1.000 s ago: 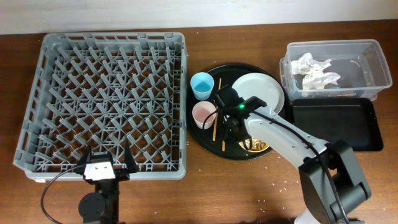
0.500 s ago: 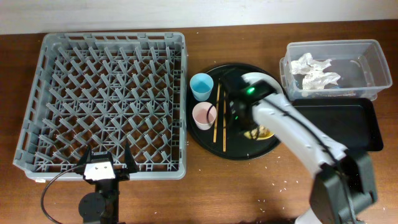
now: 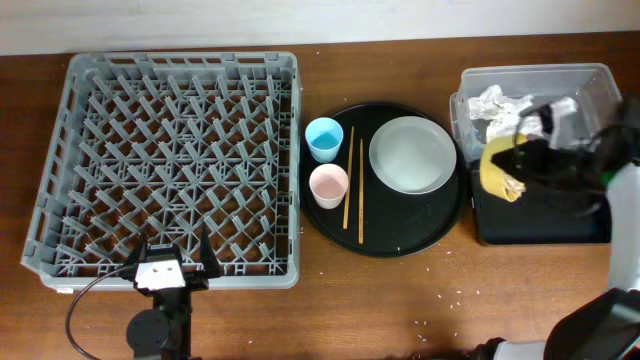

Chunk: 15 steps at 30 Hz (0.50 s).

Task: Sort waste into correct bins and load items into the dishwasher rack
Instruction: 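Tip the yellow bowl's scraps onto the black tray with the right gripper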

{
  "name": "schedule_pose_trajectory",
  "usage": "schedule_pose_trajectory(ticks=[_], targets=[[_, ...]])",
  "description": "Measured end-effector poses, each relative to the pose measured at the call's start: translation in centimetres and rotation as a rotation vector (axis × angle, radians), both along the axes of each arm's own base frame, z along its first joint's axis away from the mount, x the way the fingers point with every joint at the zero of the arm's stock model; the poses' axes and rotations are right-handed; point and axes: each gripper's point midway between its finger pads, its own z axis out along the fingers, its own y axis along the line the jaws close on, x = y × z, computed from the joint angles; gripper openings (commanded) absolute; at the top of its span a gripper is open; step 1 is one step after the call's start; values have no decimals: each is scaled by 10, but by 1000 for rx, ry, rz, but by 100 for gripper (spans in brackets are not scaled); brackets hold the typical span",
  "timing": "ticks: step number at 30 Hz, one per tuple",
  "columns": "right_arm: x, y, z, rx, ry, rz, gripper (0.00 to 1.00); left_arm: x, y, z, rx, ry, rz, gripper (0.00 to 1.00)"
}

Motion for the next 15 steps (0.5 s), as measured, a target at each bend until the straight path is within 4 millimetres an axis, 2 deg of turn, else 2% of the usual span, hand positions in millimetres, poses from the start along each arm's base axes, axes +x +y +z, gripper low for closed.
schedule_pose_trajectory(ticks=[7,11,15], targets=[[-2,-55,-18,304,-207,-138,4,0,0,0,0,0,0,100],[-1,-65,-14,444,-282,-150,4,0,0,0,0,0,0,100],[0,-68,-11,531,-264,-172,4,0,0,0,0,0,0,100]])
